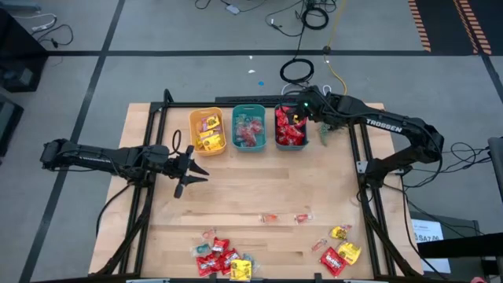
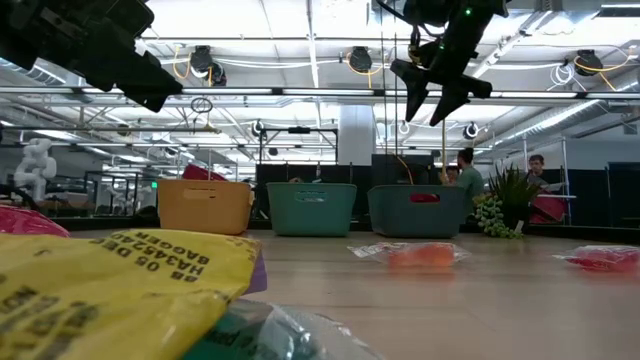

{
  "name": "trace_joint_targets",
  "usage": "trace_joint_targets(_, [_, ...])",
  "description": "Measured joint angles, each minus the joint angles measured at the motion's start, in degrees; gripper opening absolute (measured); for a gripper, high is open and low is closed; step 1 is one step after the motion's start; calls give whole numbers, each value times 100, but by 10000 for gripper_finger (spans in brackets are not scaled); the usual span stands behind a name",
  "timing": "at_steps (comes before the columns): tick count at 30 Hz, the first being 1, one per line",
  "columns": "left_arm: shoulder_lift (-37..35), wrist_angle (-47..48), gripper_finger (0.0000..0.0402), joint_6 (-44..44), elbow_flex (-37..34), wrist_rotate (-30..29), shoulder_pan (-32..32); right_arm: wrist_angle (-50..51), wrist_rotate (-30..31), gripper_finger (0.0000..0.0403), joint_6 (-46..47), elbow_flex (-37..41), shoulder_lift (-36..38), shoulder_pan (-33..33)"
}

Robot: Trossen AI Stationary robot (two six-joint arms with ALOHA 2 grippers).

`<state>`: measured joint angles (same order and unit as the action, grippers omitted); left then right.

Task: Sort candy
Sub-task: Put the orange gummy candy into the green bin

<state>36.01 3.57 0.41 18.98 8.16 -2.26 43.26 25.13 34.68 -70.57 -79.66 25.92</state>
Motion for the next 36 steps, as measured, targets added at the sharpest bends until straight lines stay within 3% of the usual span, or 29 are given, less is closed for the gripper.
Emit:
trace_joint_targets(7, [0, 0, 99, 0, 0, -2, 0, 486, -308, 257, -72, 0, 161, -314])
trace_joint_targets(16, [0, 0, 99, 0, 0, -2, 0, 1677, -972, 256, -497, 6, 219, -2187])
trace_joint_targets(19, [0, -1, 99, 0, 0, -3, 0, 1967, -1611, 256, -534, 229, 208, -2746])
trace_joint_targets(24, [0, 0, 99, 2, 0, -66, 0, 1614, -2713, 256, -232, 910, 197, -3679])
trace_joint_targets(30, [0, 0, 99, 3, 0, -239, 0, 569, -2578, 256, 174, 1375, 141, -4629])
trace_joint_targets(36, [0, 2, 99, 2, 0, -243, 0, -144, -2484, 256, -420, 1408, -432, -5247])
